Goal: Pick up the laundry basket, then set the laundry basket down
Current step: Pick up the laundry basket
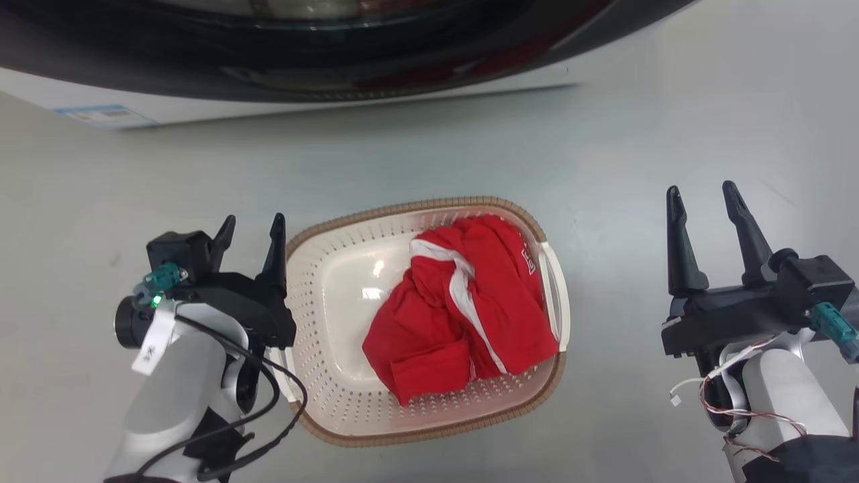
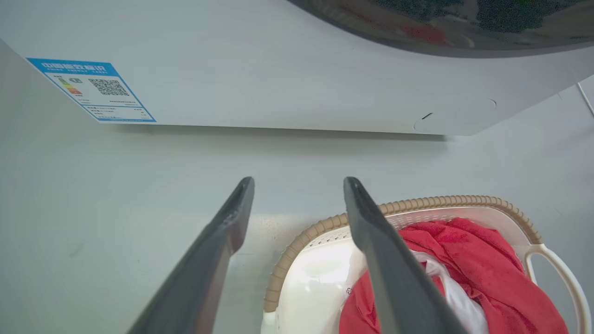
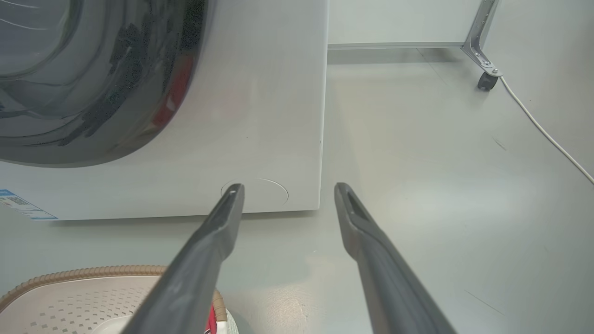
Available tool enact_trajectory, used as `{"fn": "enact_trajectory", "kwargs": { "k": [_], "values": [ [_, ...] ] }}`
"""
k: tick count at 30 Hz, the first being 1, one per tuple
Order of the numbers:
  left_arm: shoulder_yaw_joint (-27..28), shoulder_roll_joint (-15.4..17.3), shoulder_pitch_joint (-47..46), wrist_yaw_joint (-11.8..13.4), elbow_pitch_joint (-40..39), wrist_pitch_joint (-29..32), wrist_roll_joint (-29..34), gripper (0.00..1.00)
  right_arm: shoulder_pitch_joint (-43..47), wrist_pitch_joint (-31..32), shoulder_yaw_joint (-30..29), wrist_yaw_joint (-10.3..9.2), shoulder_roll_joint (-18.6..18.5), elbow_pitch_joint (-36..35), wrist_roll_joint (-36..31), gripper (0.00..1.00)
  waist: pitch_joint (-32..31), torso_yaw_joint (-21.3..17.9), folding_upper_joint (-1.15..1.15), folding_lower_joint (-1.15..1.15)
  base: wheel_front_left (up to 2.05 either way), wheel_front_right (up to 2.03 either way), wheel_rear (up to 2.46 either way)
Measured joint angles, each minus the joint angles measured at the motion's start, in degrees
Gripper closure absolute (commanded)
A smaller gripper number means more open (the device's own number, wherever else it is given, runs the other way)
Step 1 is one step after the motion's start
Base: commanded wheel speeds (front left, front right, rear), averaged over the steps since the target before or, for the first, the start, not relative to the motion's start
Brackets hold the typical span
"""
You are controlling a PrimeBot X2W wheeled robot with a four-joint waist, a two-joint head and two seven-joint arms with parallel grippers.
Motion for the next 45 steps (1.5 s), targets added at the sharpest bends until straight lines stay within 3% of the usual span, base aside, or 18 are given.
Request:
{"fn": "enact_trajectory", "kwargs": {
  "k": [14, 16, 24, 45],
  "values": [
    [-1.0, -0.2, 7.4, 2.4, -10.3, -1.0, 4.2, 0.0, 4.0, 0.0, -0.9, 0.18, -0.5, 0.2, -0.9, 0.0, -10.9, 1.9, -0.01, 0.0, 0.0, 0.0, 0.0],
    [-0.5, 0.6, 11.0, 3.9, -16.2, -1.0, 6.1, 0.0, 5.5, 0.0, -0.8, 0.18, -0.5, -1.0, -1.3, 0.0, -14.3, 2.4, 0.0, -0.01, 0.0, 0.0, 0.0],
    [-0.4, 1.6, 20.1, 5.6, -27.5, -1.0, 8.9, 0.0, 9.8, 0.0, -0.5, -0.09, -0.6, -3.5, -2.4, 0.0, -21.2, 2.9, -0.01, -0.01, 0.0, 0.0, 0.0],
    [1.2, 3.3, 39.7, 9.1, -44.2, -1.2, 11.5, 0.0, 25.3, 0.0, 0.8, -1.69, -0.5, -9.2, -4.0, 0.0, -37.2, 3.4, -0.01, -0.01, 0.0, 0.0, 0.0]
  ]
}}
